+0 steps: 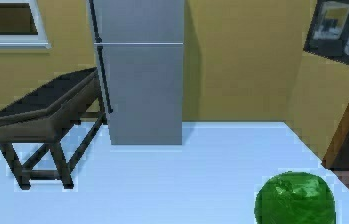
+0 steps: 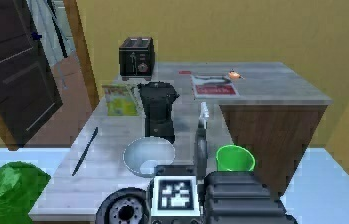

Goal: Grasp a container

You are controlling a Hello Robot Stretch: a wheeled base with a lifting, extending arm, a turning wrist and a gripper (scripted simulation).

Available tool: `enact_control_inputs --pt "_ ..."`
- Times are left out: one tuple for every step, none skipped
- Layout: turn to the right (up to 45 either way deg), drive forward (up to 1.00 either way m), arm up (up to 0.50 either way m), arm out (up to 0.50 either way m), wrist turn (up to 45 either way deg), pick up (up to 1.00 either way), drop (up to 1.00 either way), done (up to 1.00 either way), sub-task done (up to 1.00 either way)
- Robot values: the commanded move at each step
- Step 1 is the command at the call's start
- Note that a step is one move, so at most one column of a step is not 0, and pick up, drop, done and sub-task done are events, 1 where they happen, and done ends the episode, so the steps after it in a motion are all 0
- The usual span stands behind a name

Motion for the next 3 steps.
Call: enact_control_inputs --pt "0.0 0.0 0.0 0.26 0.0 0.0 0.0 0.0 0.0" --pt "0.0 0.0 0.0 0.0 45.0 0.0 0.0 0.0 0.0" --pt "0.0 0.0 0.0 0.0 45.0 0.0 0.0 0.0 0.0"
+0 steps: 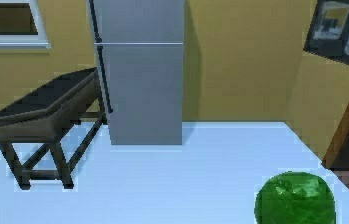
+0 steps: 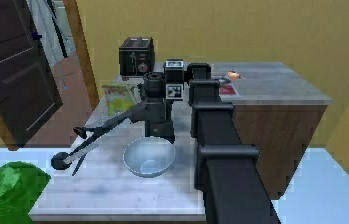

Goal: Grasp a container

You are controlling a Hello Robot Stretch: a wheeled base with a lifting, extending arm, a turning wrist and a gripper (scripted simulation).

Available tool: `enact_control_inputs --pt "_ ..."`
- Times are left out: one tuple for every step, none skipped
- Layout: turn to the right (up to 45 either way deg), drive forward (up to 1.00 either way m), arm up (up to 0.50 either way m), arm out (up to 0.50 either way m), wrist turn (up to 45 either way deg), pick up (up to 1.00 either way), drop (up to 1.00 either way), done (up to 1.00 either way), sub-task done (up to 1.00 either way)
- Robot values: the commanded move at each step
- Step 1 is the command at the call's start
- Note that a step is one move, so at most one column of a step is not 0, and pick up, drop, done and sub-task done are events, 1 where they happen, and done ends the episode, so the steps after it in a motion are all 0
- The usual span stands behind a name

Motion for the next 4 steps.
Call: enact_control_inputs --pt "0.0 0.0 0.0 0.0 45.0 0.0 0.0 0.0 0.0" --pt "0.0 0.0 0.0 0.0 39.0 0.0 0.0 0.0 0.0" --pt "0.0 0.0 0.0 0.0 0.0 1.0 0.0 0.0 0.0" --pt "0.0 0.0 0.0 0.0 0.0 0.0 0.0 1.0 0.0"
